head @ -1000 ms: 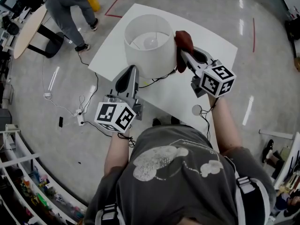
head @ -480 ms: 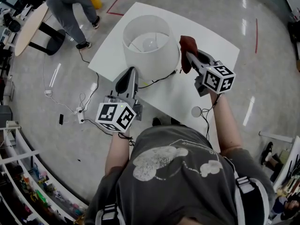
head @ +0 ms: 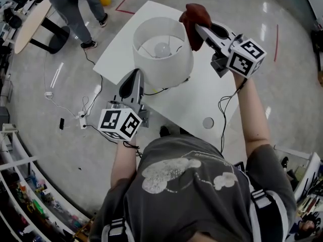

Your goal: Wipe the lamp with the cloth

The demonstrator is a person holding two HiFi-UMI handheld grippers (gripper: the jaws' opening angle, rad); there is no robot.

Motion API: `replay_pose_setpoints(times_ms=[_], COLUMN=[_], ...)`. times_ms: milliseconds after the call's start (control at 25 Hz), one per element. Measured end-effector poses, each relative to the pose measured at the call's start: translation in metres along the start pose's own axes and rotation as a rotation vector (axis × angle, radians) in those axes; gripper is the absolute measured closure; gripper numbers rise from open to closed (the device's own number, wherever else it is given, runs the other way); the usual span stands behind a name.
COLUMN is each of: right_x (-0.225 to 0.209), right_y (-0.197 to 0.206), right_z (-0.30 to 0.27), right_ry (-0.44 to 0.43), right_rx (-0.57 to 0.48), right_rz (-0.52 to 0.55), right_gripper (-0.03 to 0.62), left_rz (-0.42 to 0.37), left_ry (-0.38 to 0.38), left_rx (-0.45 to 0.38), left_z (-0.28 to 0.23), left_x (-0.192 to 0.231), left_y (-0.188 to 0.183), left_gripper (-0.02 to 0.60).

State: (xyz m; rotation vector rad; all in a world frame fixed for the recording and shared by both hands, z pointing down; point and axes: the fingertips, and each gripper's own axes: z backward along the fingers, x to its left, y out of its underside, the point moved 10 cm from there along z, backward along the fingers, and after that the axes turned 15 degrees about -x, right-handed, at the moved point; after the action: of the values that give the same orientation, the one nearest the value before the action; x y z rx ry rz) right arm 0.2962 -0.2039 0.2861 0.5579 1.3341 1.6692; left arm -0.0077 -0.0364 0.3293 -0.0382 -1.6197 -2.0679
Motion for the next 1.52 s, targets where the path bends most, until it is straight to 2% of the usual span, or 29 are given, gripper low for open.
replay_pose_setpoints(times_ms=[160, 240, 520, 800, 920, 1040, 1120, 1280, 1520], right_x=[-0.001, -0.003, -0.024, -0.044, -0.048, -0.048, -0.041, -0.011, 0.066], right_y=[0.01, 0.019, 0.051, 0.089, 0.1, 0.105, 0.1, 0.075, 0.025], right_z=[-0.02, -0.023, -0.018, 0.001, 0.01, 0.017, 0.021, 0.04, 0.05], right_ry=[-0.067, -0.071, -0.048, 0.018, 0.064, 0.131, 0.192, 0.294, 0.356], right_rx=[0.112, 0.162, 0.238, 0.333, 0.354, 0.382, 0.366, 0.251, 0.062], right_rz=[0.036, 0.055, -0.005, -0.037, -0.056, -0.025, 0.011, 0.083, 0.164], right_gripper=[0.536, 0.536, 0.536, 0.536, 0.537, 0.536, 0.536, 0.536, 0.536], left_rz=[-0.005, -0.01, -0.021, -0.031, -0.028, -0.02, -0.011, 0.016, 0.057], left_ry=[-0.013, -0.023, -0.057, -0.094, -0.103, -0.085, -0.065, 0.003, 0.137], left_rx=[0.001, 0.008, 0.038, 0.054, 0.053, 0.049, 0.047, 0.046, 0.057], left_z=[-0.002, -0.003, -0.001, 0.005, 0.01, 0.014, 0.017, 0.016, 0.01], left_x=[0.001, 0.003, 0.006, -0.001, -0.002, 0.004, 0.014, 0.035, 0.065], left_y=[0.0, 0.001, 0.007, 0.013, 0.014, 0.015, 0.013, 0.008, -0.003], left_gripper=[0.574, 0.574, 0.574, 0.574, 0.574, 0.575, 0.574, 0.574, 0.574])
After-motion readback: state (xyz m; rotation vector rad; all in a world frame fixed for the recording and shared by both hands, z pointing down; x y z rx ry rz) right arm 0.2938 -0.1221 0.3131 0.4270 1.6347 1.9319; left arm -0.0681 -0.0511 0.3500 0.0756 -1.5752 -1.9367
